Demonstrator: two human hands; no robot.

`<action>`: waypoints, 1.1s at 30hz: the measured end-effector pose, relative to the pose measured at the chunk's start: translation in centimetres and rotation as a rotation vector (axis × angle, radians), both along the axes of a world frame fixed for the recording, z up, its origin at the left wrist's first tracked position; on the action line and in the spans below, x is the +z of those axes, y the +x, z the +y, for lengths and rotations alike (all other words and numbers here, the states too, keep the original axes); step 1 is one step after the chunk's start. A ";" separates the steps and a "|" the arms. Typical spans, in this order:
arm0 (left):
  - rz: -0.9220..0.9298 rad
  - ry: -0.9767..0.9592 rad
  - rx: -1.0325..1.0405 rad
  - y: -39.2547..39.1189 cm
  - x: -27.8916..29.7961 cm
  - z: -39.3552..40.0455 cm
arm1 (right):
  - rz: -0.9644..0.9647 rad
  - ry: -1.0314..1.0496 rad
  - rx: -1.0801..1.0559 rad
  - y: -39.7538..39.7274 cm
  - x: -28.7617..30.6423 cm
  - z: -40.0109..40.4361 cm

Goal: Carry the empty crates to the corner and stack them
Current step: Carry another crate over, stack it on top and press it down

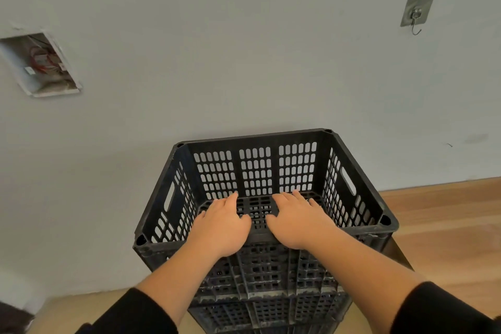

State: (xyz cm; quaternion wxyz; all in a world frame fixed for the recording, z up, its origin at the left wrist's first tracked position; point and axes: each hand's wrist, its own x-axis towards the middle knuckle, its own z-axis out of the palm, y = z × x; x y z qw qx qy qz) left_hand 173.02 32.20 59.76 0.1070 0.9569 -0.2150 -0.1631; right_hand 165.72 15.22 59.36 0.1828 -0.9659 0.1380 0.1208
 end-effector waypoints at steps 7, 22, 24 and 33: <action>0.102 -0.134 -0.027 3.5 2.8 0.7 | -0.190 -0.055 -0.067 1.4 2.7 -4.9; -0.241 0.016 -0.047 18.2 0.8 7.3 | -0.136 -0.292 -0.121 4.7 0.3 -18.2; -0.228 0.012 -0.072 19.0 -0.3 7.7 | -0.117 -0.268 -0.130 4.6 -0.5 -18.3; -0.291 0.079 -0.119 19.7 -1.3 7.7 | -0.080 -0.301 -0.134 5.0 -1.1 -18.5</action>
